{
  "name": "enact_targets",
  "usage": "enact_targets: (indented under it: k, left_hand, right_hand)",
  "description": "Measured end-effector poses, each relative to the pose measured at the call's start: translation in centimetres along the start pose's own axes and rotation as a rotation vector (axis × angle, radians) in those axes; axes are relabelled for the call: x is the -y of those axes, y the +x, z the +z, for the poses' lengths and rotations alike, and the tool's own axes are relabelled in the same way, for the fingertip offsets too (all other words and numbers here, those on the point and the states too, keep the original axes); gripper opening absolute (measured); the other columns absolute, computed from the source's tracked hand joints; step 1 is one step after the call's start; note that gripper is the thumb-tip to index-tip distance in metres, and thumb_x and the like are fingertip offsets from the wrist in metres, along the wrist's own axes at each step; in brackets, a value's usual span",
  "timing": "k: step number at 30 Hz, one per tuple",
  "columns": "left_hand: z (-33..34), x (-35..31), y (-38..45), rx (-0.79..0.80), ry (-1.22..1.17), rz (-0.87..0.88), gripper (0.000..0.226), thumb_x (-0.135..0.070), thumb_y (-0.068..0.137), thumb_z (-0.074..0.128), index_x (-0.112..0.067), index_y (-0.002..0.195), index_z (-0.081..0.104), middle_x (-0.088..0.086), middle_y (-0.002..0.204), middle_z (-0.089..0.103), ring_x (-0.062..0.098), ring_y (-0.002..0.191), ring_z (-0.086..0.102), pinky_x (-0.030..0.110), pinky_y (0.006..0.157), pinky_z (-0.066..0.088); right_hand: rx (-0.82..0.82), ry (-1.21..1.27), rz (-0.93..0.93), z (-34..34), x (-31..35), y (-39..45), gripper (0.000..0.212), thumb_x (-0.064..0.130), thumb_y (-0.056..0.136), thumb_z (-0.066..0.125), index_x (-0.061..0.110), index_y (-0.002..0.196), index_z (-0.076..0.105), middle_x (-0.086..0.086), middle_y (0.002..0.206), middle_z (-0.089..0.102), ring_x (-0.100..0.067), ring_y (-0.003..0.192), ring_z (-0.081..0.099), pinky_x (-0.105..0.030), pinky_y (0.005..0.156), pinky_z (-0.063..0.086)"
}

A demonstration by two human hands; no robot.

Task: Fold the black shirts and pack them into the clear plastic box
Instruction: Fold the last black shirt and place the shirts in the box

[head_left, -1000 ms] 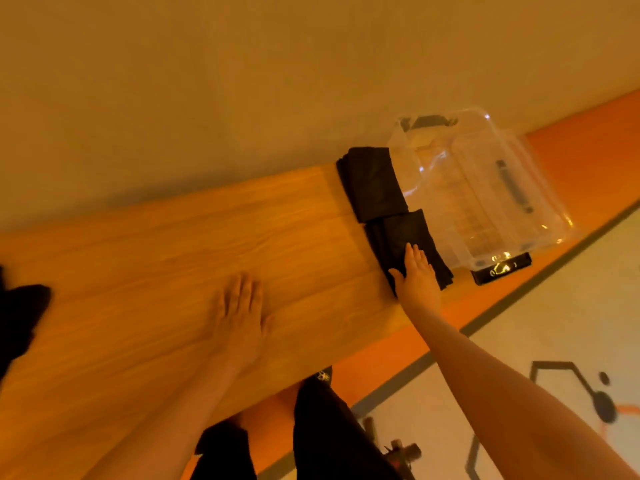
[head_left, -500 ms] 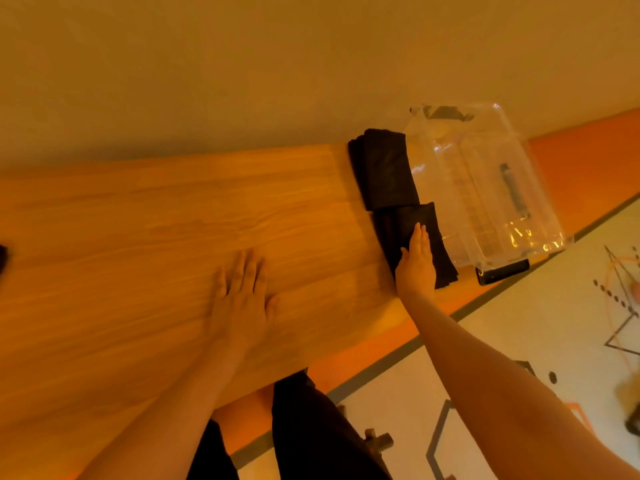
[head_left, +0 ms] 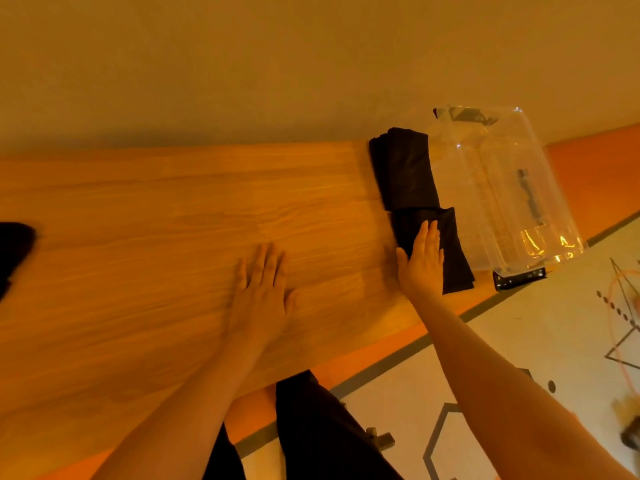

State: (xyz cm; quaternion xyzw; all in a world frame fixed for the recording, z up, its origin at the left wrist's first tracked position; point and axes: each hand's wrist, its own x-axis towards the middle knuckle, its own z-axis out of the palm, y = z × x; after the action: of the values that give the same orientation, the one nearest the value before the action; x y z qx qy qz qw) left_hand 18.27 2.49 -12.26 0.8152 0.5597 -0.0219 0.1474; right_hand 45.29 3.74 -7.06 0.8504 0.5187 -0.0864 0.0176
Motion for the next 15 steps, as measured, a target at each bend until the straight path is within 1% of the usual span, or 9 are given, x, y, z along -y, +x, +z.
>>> enact_targets:
  k: [3, 5, 6, 7, 9, 10, 11, 13, 15]
  left_hand:
    - [-0.7, 0.0, -0.1, 0.037, -0.008, 0.024, 0.065, -0.049, 0.096, 0.015, -0.016, 0.144, -0.014, 0.008, 0.148, -0.025, 0.027, 0.137, -0.025, 0.046, 0.109, -0.018]
    - [-1.4, 0.9, -0.6, 0.061, -0.027, 0.025, 0.063, -0.048, 0.096, 0.014, -0.017, 0.144, -0.014, 0.006, 0.149, -0.024, 0.025, 0.135, -0.027, 0.045, 0.107, -0.02]
    - [-1.6, 1.7, -1.1, 0.038, -0.03, 0.01, 0.063, -0.049, 0.095, 0.009, -0.016, 0.144, -0.012, 0.007, 0.152, -0.018, 0.025, 0.135, -0.024, 0.045, 0.107, -0.022]
    - [-2.0, 2.9, -1.8, 0.006, -0.029, -0.024, 0.065, -0.05, 0.091, 0.005, -0.014, 0.145, -0.006, 0.009, 0.154, -0.008, 0.026, 0.138, -0.017, 0.045, 0.109, -0.023]
    - [-3.4, 6.1, -3.8, -0.016, -0.054, -0.138, 0.068, -0.048, 0.091, 0.013, -0.009, 0.145, 0.022, 0.014, 0.152, 0.024, 0.03, 0.142, 0.013, 0.043, 0.114, -0.015]
    - [-3.9, 8.1, -5.0, -0.034, -0.092, -0.19, 0.065, -0.046, 0.094, 0.017, -0.007, 0.141, 0.035, 0.016, 0.146, 0.036, 0.032, 0.137, 0.026, 0.042, 0.115, -0.008]
    - [-4.6, 10.1, -6.3, -0.026, -0.111, -0.245, 0.063, -0.044, 0.097, 0.015, -0.004, 0.136, 0.043, 0.018, 0.14, 0.044, 0.034, 0.132, 0.035, 0.042, 0.115, -0.003]
    - [-5.8, 14.3, -8.9, -0.049, -0.078, -0.367, 0.061, -0.04, 0.099, 0.011, -0.002, 0.13, 0.047, 0.021, 0.132, 0.052, 0.037, 0.125, 0.044, 0.041, 0.116, -0.004]
    - [-6.8, 18.6, -11.2, -0.117, 0.02, -0.492, 0.055, -0.035, 0.093, 0.025, -0.003, 0.135, 0.04, 0.021, 0.136, 0.048, 0.038, 0.127, 0.042, 0.046, 0.114, -0.003]
  right_hand:
    - [-0.081, -0.02, -0.045, -0.8, 2.1, -0.2, 0.067, 0.036, 0.098, 0.034, 0.009, 0.148, -0.002, -0.011, 0.156, -0.004, -0.024, 0.144, -0.005, -0.041, 0.117, 0.004]
    - [-0.11, -0.005, -0.189, -1.3, 5.3, -0.8, 0.063, 0.035, 0.099, 0.032, 0.007, 0.147, 0.004, -0.014, 0.156, 0.002, -0.026, 0.144, 0.0, -0.041, 0.115, 0.003]
    - [-0.085, 0.016, -0.288, -1.3, 7.5, -1.3, 0.062, 0.038, 0.098, 0.027, 0.005, 0.147, 0.007, -0.015, 0.155, 0.005, -0.027, 0.144, 0.003, -0.04, 0.114, 0.004]
    - [-0.035, 0.042, -0.39, -1.1, 9.9, -1.9, 0.064, 0.044, 0.097, 0.021, 0.003, 0.146, 0.011, -0.018, 0.154, 0.01, -0.029, 0.143, 0.007, -0.039, 0.113, 0.005]
    - [0.072, 0.096, -0.571, -0.4, 15.4, -3.2, 0.072, 0.05, 0.094, 0.01, -0.001, 0.142, 0.025, -0.023, 0.148, 0.026, -0.036, 0.138, 0.023, -0.045, 0.109, 0.017]
    - [0.1, 0.109, -0.653, 0.0, 18.3, -3.9, 0.074, 0.052, 0.094, 0.007, -0.002, 0.14, 0.031, -0.024, 0.145, 0.033, -0.04, 0.134, 0.029, -0.048, 0.106, 0.023]
    - [0.135, 0.102, -0.723, 0.3, 21.2, -4.7, 0.078, 0.056, 0.093, 0.004, 0.0, 0.14, 0.032, -0.023, 0.145, 0.033, -0.04, 0.135, 0.029, -0.049, 0.107, 0.023]
    - [0.249, 0.073, -0.843, 1.0, 26.4, -6.6, 0.082, 0.059, 0.085, 0.004, 0.006, 0.145, 0.02, -0.017, 0.152, 0.018, -0.033, 0.142, 0.014, -0.046, 0.113, 0.014]
    - [0.295, 0.086, -0.946, 1.8, 30.9, -8.6, 0.075, 0.05, 0.084, 0.008, 0.009, 0.146, 0.012, -0.012, 0.155, 0.009, -0.028, 0.144, 0.006, -0.043, 0.116, 0.008]
